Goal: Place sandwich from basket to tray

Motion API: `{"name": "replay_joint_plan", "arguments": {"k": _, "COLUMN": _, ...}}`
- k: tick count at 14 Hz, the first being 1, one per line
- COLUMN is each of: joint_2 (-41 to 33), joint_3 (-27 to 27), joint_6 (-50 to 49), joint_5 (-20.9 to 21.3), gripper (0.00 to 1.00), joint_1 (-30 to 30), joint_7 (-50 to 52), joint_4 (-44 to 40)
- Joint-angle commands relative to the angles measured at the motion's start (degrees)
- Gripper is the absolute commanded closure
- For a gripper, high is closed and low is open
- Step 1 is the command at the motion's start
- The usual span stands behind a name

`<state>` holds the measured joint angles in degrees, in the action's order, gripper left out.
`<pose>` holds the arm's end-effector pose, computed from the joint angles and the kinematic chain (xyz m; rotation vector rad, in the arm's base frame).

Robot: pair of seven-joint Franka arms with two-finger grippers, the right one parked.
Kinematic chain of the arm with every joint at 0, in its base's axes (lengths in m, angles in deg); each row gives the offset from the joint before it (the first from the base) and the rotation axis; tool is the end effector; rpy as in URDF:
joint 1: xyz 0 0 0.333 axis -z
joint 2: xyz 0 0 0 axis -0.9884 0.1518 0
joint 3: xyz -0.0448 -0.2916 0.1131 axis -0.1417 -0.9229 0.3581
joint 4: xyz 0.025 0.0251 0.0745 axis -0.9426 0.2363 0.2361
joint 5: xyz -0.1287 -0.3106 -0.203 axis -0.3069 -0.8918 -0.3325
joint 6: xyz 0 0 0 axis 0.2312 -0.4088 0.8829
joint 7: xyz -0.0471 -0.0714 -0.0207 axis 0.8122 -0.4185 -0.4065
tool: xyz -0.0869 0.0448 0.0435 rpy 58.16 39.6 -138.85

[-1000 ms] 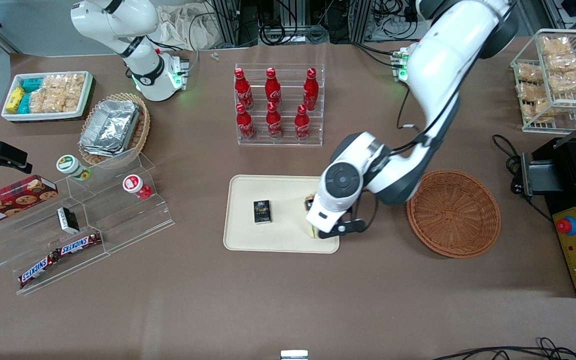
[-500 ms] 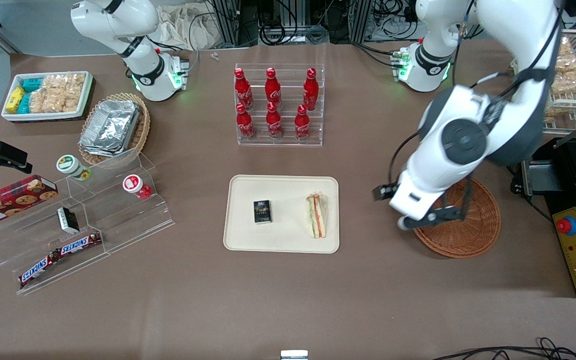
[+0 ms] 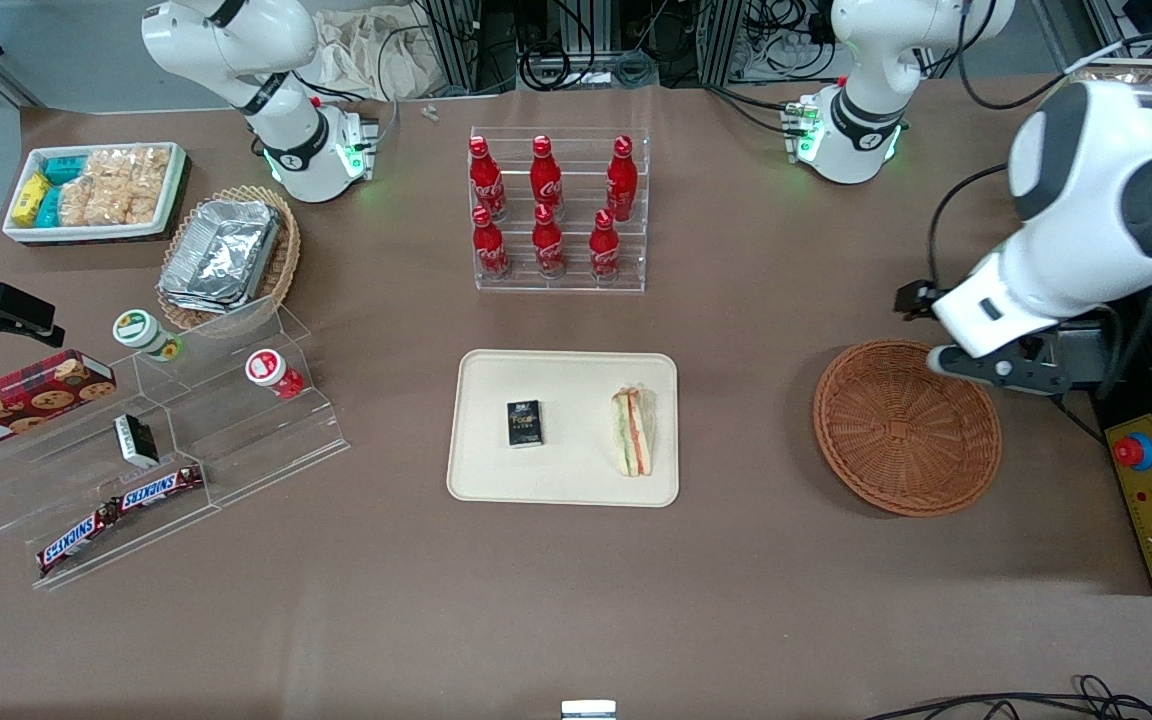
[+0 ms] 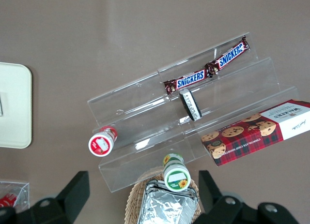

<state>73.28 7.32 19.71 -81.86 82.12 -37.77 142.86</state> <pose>0.5591 -0.0750 0.4977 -3.0684 0.4590 0.2922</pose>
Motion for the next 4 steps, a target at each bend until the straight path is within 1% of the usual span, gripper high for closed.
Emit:
{"name": "replay_joint_plan", "arguments": {"k": 1, "joint_2": 1.53, "joint_3": -0.32, "joint_6": -5.12, "joint_5": -0.47, "gripper": 0.0, "joint_1": -1.55, "joint_7": -4.38, "joint_4": -5.75}}
{"name": "replay_joint_plan", "arguments": {"k": 4, "joint_2": 6.27, "joint_3": -1.02, "joint_6": -7.84, "joint_5": 3.3, "gripper": 0.0, "joint_1": -1.2, "joint_7": -4.03, "joint_4": -14.01}}
